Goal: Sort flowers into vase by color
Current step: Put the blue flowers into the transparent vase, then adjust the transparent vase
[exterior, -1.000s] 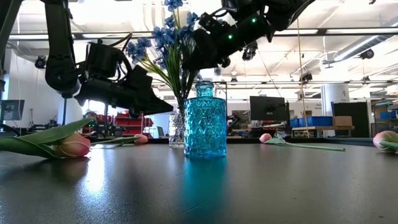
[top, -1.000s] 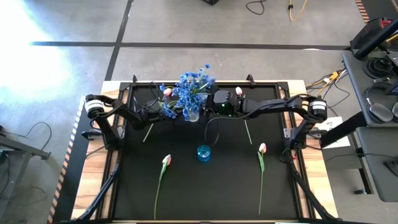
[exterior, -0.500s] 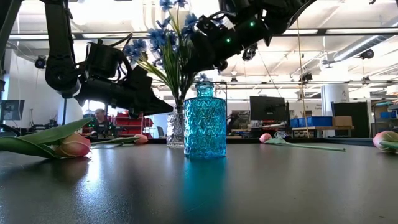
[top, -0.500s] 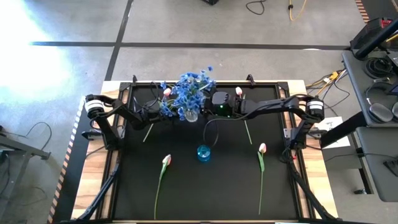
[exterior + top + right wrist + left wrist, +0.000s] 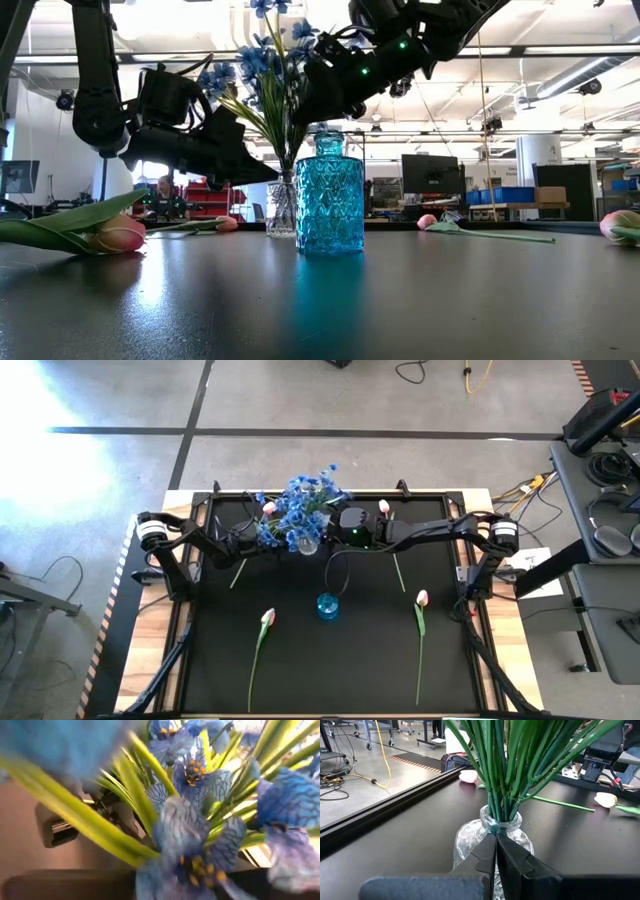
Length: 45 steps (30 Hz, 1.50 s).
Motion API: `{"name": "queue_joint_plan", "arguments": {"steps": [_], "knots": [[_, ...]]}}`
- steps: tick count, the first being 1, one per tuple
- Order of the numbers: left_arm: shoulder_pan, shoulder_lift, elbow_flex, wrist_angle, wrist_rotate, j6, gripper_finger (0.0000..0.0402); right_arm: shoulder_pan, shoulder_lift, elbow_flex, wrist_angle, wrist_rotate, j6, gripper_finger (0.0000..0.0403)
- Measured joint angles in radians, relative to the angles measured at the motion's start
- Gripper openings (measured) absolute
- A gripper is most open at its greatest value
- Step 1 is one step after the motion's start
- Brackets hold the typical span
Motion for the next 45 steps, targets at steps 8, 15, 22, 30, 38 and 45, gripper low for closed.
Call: {"name": "queue_joint_plan", "arguments": {"steps": [8, 15, 22, 30, 38, 45], "knots": [[0.000, 0.000, 0.000, 0.000, 0.000, 0.000, 0.0000, 0.000, -0.025, 0.001, -0.007, -0.001, -0.016, 0.0182], [0.000, 0.000, 0.000, 0.000, 0.000, 0.000, 0.0000, 0.000, -0.099, 0.002, -0.091, -0.002, -0.027, 0.0215], [0.000, -0.002, -0.006, 0.000, 0.024, 0.028, 0.0000, 0.005, -0.177, 0.003, -0.241, -0.002, -0.028, 0.0215], [0.000, -0.052, -0.053, -0.006, 0.026, 0.031, 0.0000, 0.030, -0.254, -0.006, -0.306, -0.002, -0.075, 0.0193], [-0.006, -0.059, -0.068, -0.117, 0.063, -0.027, 0.0000, 0.033, -0.355, -0.073, -0.389, -0.001, -0.071, 0.0102], [-0.008, -0.001, -0.004, -0.142, 0.049, -0.060, 0.0000, 0.034, -0.470, -0.268, -0.283, -0.002, -0.016, 0.0015]]}}
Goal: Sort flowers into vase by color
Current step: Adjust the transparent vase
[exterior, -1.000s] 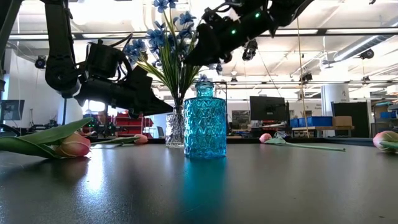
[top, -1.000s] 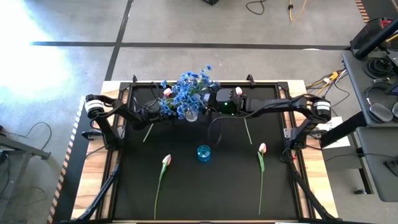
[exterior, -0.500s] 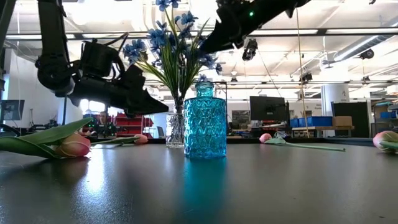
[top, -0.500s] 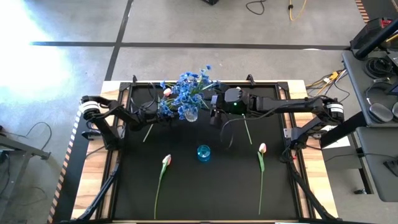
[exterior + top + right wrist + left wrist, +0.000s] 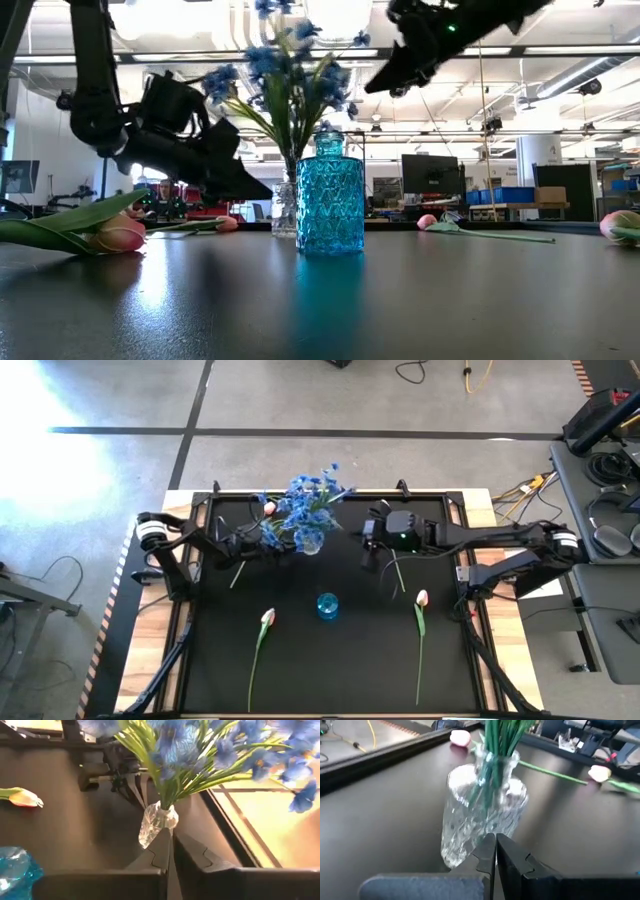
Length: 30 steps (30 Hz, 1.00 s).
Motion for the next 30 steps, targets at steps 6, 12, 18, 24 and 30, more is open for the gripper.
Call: {"name": "queue_joint_plan", "arguments": {"steps": [6, 12, 18, 24, 30], "knots": [[0.001, 0.082, 0.043, -0.009, -0.006, -0.022, 0.0000, 0.001, -0.023, -0.160, 0.093, -0.039, 0.040, 0.0013], [0.001, 0.166, 0.103, 0.001, -0.007, -0.043, 0.0000, 0.001, 0.036, -0.290, 0.325, -0.110, 0.052, 0.0012], [0.001, 0.250, 0.186, 0.033, -0.007, -0.055, 0.0000, -0.003, 0.126, -0.336, 0.443, -0.104, 0.051, 0.0012], [0.001, 0.280, 0.231, 0.039, -0.006, -0.071, 0.0000, -0.007, 0.171, -0.334, 0.474, -0.105, 0.055, 0.0012], [0.009, 0.280, 0.259, 0.049, -0.006, -0.071, 0.0000, -0.037, 0.178, -0.335, 0.479, -0.104, 0.061, 0.0012]]}}
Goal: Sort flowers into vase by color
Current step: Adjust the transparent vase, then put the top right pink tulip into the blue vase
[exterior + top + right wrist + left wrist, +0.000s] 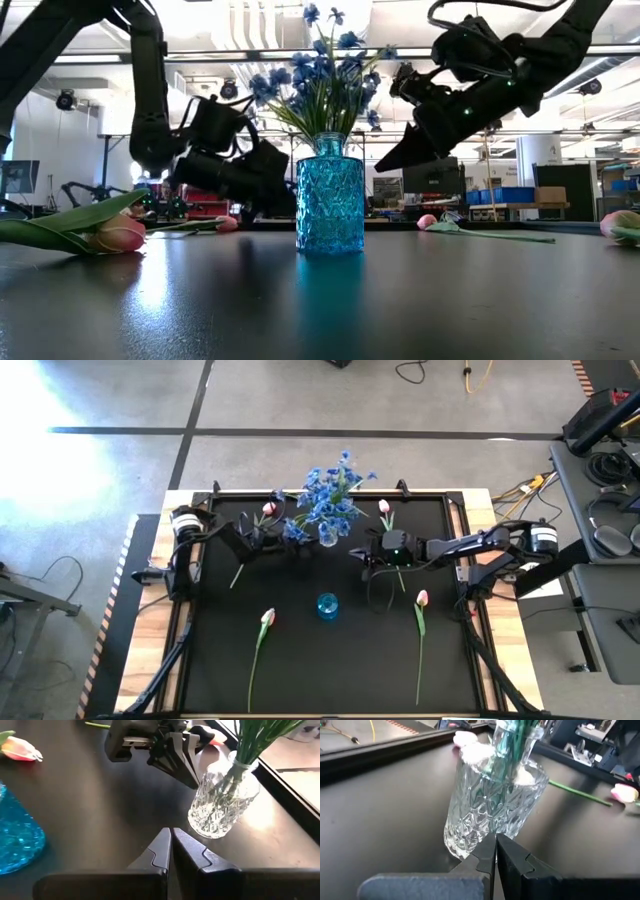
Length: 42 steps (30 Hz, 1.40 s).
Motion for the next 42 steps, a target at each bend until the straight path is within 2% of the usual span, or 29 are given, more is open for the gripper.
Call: {"name": "queue_joint_plan", "arguments": {"steps": [9, 14, 20, 26, 29, 33, 38, 42], "knots": [[0.032, -0.001, 0.024, 0.004, 0.000, 0.004, 0.0000, -0.031, -0.001, 0.000, -0.002, 0.001, 0.001, 0.0012], [0.041, -0.007, -0.003, 0.023, 0.000, 0.026, 0.0000, -0.042, -0.016, 0.000, -0.053, 0.004, 0.002, 0.0012], [0.048, -0.104, -0.165, 0.175, 0.000, 0.028, 0.0000, -0.046, -0.174, 0.000, -0.331, 0.159, 0.080, 0.0012], [0.045, -0.241, -0.320, 0.243, 0.000, 0.022, 0.0000, -0.118, -0.347, -0.001, -0.654, 0.245, 0.349, 0.0016], [0.045, -0.314, -0.377, 0.245, 0.000, 0.026, 0.0000, -0.172, -0.354, -0.014, -0.684, 0.257, 0.423, 0.0037], [0.048, -0.403, -0.440, 0.243, -0.023, 0.024, 0.0000, -0.243, -0.311, -0.018, -0.670, 0.232, 0.501, 0.0095], [0.048, -0.478, -0.497, 0.243, -0.062, 0.022, 0.0000, -0.299, -0.194, -0.009, -0.639, 0.225, 0.549, 0.0168], [0.048, -0.504, -0.515, 0.241, -0.073, 0.022, 0.0000, -0.328, -0.080, 0.024, -0.636, 0.215, 0.562, 0.0194]]}}
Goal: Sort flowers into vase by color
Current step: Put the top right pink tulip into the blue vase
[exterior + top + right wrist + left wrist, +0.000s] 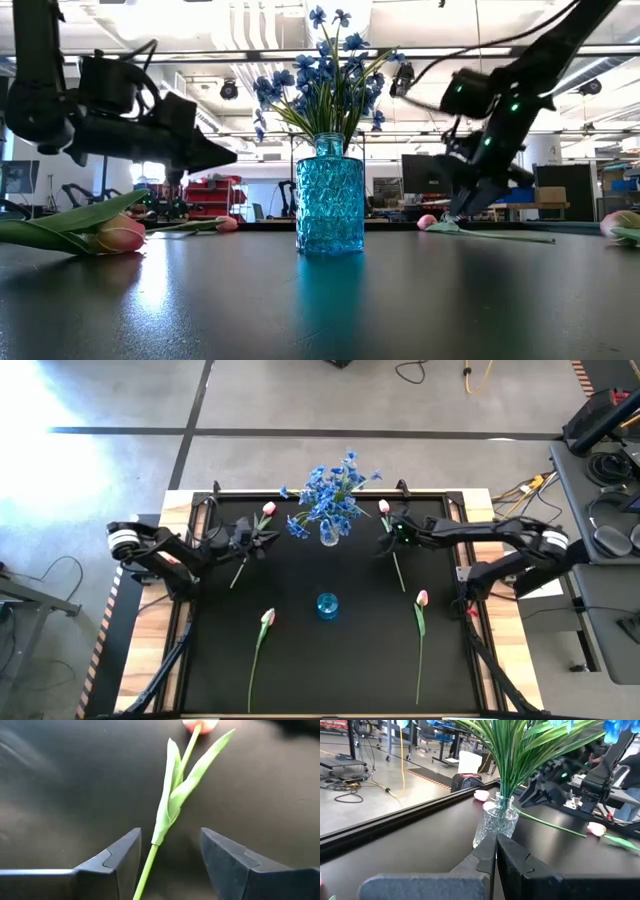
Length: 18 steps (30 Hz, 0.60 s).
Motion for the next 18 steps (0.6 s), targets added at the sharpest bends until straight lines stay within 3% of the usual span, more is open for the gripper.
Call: {"name": "queue_joint_plan", "arguments": {"steps": [11, 14, 18], "knots": [[0.000, 0.010, 0.000, -0.003, 0.000, -0.002, 0.0000, -0.058, 0.233, 0.141, -0.001, -0.037, 0.019, 0.0185], [0.000, 0.010, 0.000, -0.003, 0.000, -0.001, 0.0000, -0.065, 0.254, 0.162, 0.001, -0.039, 0.010, 0.0149], [0.003, 0.010, 0.000, -0.002, 0.000, -0.001, 0.0000, -0.067, 0.262, 0.168, 0.015, -0.040, 0.001, 0.0068]]}}
